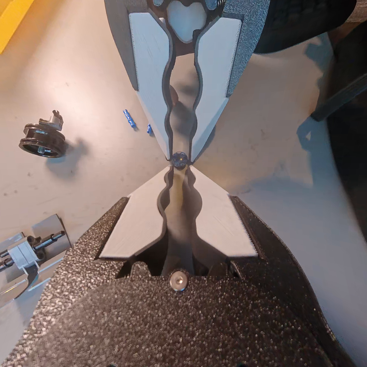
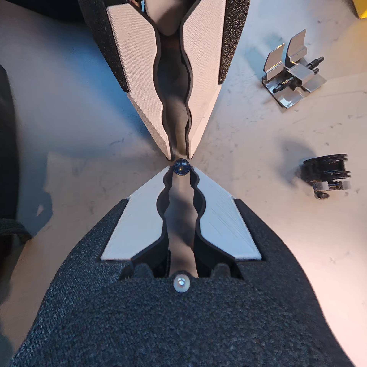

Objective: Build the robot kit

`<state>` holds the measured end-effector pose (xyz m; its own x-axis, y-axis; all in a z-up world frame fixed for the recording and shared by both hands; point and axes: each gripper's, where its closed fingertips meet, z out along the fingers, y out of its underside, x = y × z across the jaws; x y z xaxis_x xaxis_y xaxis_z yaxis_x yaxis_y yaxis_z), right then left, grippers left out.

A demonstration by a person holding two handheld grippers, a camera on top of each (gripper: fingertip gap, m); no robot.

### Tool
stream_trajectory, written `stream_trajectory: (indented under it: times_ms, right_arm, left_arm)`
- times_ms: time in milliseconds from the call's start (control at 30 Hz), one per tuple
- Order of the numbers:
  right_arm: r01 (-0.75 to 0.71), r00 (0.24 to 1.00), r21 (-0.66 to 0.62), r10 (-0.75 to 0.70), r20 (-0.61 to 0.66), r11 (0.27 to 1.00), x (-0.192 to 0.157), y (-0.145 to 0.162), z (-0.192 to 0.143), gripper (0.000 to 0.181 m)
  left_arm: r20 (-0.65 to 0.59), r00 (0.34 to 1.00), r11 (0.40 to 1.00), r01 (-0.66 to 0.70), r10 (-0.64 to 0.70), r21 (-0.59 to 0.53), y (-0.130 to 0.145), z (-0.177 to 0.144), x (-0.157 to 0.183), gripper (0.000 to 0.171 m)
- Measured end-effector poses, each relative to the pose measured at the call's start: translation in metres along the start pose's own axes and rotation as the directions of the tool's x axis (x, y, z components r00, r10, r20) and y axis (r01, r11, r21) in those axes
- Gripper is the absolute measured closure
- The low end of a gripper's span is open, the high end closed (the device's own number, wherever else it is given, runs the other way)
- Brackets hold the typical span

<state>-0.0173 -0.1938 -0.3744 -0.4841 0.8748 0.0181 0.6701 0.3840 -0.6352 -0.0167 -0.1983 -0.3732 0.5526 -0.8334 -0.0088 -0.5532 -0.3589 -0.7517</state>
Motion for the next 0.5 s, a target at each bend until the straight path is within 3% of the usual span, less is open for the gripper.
stream_trajectory:
  times_ms: [500]
  right_arm:
    - [0.002, 1.000, 0.033, -0.002, -0.003, 0.999, 0.0006, -0.0061, -0.0045, 0.164]
  left_arm:
    - [0.009, 1.000, 1.000, 0.016, -0.016, 0.005, -0.0005, -0.0020, -0.0022, 0.158]
